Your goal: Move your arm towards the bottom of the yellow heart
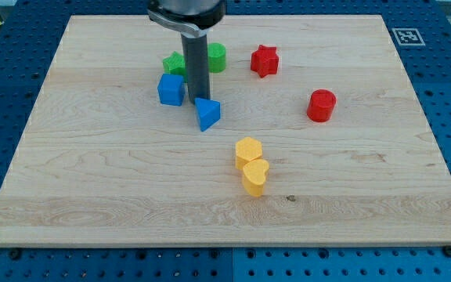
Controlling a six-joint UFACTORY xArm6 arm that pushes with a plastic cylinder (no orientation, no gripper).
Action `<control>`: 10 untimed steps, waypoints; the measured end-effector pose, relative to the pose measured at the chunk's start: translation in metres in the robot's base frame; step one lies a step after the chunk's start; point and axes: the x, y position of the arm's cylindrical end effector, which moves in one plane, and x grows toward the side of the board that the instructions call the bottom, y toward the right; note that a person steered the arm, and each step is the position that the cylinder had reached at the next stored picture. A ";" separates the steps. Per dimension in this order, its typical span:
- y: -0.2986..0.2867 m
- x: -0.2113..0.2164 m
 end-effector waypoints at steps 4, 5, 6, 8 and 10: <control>0.121 0.069; 0.121 0.127; 0.119 0.177; 0.063 0.178; 0.126 0.177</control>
